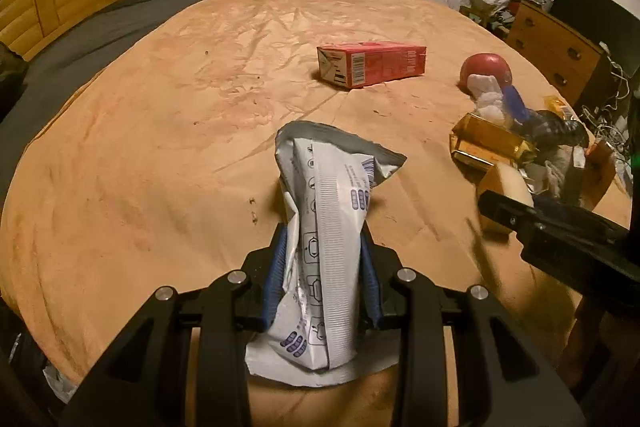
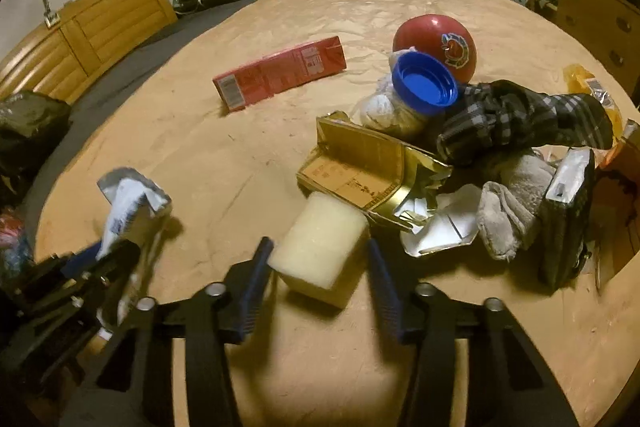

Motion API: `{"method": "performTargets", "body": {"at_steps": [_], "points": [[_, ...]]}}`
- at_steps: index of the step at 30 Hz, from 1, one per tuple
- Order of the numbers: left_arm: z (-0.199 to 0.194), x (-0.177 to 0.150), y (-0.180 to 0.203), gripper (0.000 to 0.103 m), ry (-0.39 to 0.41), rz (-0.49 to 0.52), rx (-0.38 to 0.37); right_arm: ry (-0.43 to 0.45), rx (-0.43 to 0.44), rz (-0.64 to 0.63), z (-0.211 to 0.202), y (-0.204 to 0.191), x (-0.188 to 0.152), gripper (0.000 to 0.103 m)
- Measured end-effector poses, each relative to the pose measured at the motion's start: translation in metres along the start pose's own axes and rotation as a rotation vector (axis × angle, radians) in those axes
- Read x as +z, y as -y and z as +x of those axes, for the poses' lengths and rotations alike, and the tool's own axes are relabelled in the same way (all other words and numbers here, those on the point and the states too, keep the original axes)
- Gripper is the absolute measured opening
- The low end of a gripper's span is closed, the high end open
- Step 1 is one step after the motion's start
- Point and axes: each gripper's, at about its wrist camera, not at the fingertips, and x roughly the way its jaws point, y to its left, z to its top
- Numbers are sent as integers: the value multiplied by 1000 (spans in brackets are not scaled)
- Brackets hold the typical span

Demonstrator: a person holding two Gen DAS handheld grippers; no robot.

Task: Collect trash
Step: 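Grasp the beige sponge with the right tool while the left tool holds the packet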

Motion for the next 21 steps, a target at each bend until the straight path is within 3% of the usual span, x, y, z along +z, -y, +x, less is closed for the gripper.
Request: {"method": "performTargets", "body": {"at_steps": [6,13,21], "points": [[-14,-2,13,32,26,41,-8,61,45,-38,-26,7,-13,42],[-64,-7,58,32,106,94,-81,239,-9,-110,-126,14,-38,41],[-129,-13,123,32,241,168,-146,403,-92,-84,-227,45,-63,42]]}}
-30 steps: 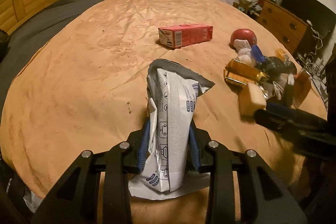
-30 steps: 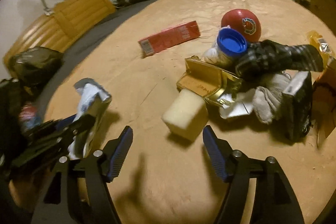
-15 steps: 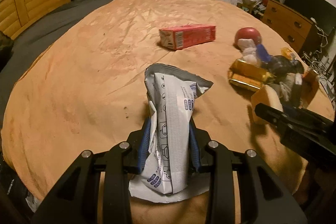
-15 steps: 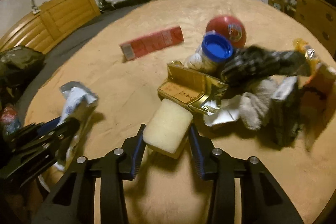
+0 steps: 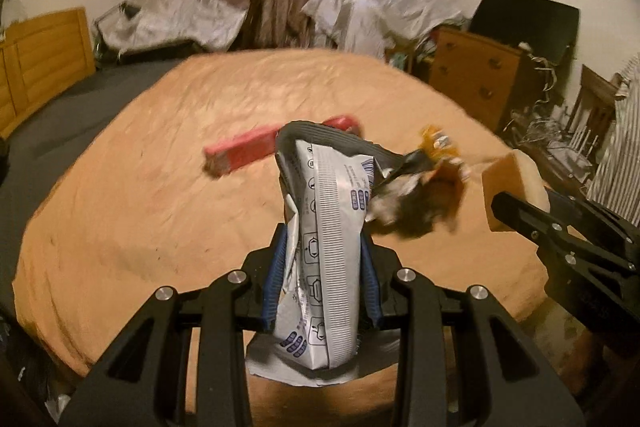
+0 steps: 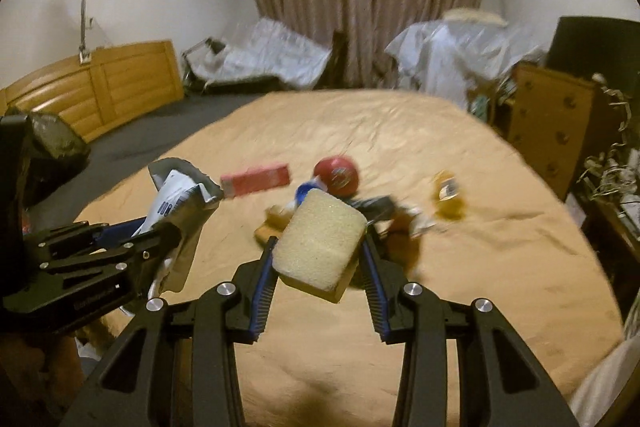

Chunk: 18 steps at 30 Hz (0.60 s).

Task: Collect trash
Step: 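Grasp the beige sponge with the right tool while the left tool holds the packet, then carry the packet and sponge in both tools over the white bucket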

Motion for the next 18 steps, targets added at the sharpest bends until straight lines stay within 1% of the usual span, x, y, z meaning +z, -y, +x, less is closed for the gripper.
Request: {"method": "performTargets", "body": {"at_steps": [3,5,10,18], "points": [[-13,6,19,32,40,8,-8,60,-36,-5,-39,11,3,42],[-22,10,30,32,75,18,5,83,-45,-3,-53,14,4,42],[-34,17,44,32,129,28,30,142,-69,-7,-92,22,7,42],[-46,22,61,32,150,52,19,163,-71,3,-126,36,13,42]]}}
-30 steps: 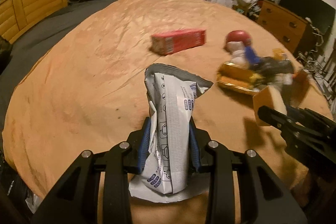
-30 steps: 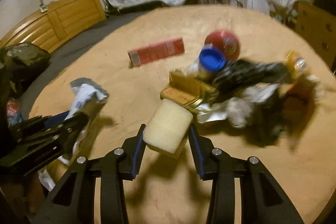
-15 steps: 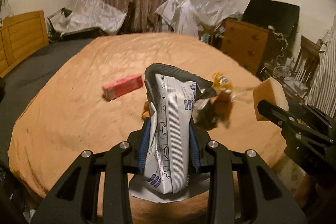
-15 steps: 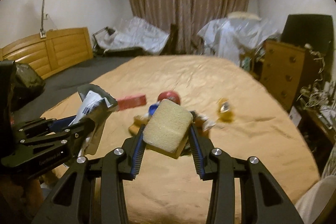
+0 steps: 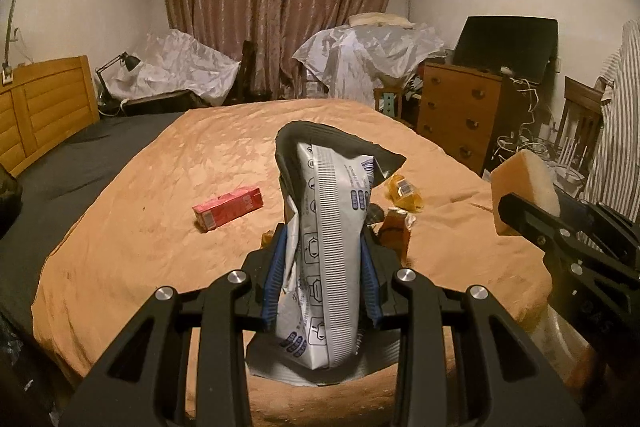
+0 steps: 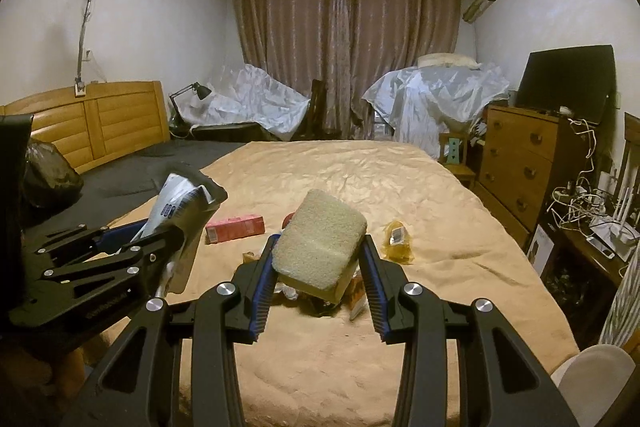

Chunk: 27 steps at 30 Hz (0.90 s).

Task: Collect trash
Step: 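Carry the packet and sponge in both tools over the white bucket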

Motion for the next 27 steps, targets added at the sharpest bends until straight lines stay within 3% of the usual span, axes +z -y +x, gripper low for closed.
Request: {"method": "performTargets", "body": {"at_steps": [6,12,27], "points": [[-3,9,26,32,13,23,-51,9,-41,17,-22,22,9,42],[-4,18,71,32,18,65,-138,11,-123,38,-62,70,11,42],[0,13,237,32,-53,215,-441,-100,-387,108,-170,249,-26,42]]}}
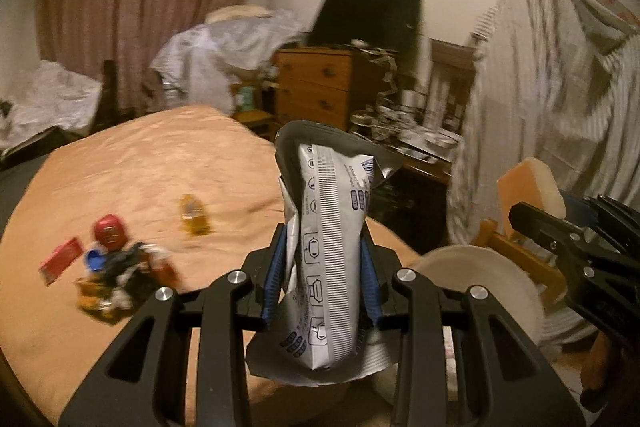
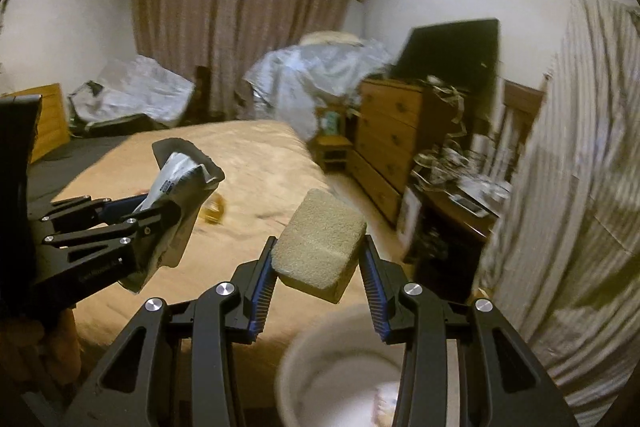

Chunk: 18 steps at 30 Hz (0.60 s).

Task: Collect trash
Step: 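Carry the packet and sponge in both tools over the white bucket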

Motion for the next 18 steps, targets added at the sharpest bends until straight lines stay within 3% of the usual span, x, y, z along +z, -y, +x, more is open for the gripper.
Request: {"method": "performTargets", "body": {"at_steps": [7,14,18], "points": [[38,-4,58,32,-98,56,-125,-148,-30,61,19,89,-25,42],[88,-24,86,32,-284,68,-231,-357,33,115,72,127,-50,42],[111,-36,93,32,-372,66,-262,-446,67,140,96,126,-68,42]]}}
